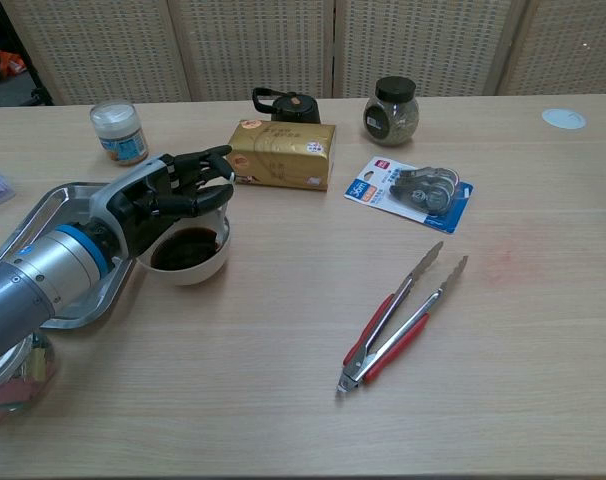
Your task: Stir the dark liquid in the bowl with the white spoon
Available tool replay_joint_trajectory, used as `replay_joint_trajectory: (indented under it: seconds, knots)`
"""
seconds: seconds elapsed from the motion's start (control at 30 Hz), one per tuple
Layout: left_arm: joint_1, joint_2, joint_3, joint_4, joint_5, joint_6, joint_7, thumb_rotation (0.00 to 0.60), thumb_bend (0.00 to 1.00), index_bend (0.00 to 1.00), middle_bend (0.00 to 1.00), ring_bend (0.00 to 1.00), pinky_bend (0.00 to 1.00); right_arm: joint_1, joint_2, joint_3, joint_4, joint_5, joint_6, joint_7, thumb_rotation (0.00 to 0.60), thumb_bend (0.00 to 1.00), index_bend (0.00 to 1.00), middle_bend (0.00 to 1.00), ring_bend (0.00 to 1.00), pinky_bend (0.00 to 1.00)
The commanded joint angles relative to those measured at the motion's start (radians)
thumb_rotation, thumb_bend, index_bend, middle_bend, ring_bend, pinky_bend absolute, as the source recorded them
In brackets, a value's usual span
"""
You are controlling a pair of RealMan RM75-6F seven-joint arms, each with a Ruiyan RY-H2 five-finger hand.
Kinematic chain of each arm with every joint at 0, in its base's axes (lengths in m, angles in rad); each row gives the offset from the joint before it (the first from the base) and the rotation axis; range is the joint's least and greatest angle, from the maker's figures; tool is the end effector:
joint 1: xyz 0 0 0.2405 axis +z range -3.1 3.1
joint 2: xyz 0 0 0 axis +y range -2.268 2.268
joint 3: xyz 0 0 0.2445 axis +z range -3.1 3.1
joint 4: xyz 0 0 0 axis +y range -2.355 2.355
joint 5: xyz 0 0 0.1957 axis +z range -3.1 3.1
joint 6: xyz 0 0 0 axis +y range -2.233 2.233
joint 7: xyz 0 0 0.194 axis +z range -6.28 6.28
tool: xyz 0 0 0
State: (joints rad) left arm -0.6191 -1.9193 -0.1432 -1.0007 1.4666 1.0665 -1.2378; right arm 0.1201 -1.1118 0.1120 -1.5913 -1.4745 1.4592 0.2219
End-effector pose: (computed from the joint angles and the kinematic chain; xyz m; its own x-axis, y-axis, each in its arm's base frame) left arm -0.1439 0.3489 -0.0966 -0.7377 0.4644 0.4900 0.5859 0.0800 0.8064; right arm -0.2901 -0.2516 0.1804 0.2014 0.0458 0.9784 -0.9789 -0.0267 0.2027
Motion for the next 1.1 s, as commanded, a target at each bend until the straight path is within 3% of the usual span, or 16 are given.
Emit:
replay_joint_trajectory:
  seconds: [0.03,0.5,1.1]
  knots:
    - [0.005,0.0,0.017,-0.013,0.014,0.009,0.006,0.6,0.47,0.69,0.0,0.0,0.0,0.0,0.001,0.0,0.0,0.0,0.0,0.002,0.6,0.0,0.0,0.0,0.0,0.0]
    - [0.056,0.022,0.06,-0.018,0.036,0.064,-0.048,0.6,0.47,0.69,0.0,0.0,0.0,0.0,-0.002,-0.005,-0.002,-0.005,-0.002,-0.006,0.6,0.0,0.0,0.0,0.0,0.0]
    - [0.059,0.045,0.027,0.009,0.025,0.087,-0.096,0.6,0.47,0.69,0.0,0.0,0.0,0.002,-0.006,-0.007,0.001,-0.005,-0.005,-0.011,0.6,0.0,0.0,0.0,0.0,0.0]
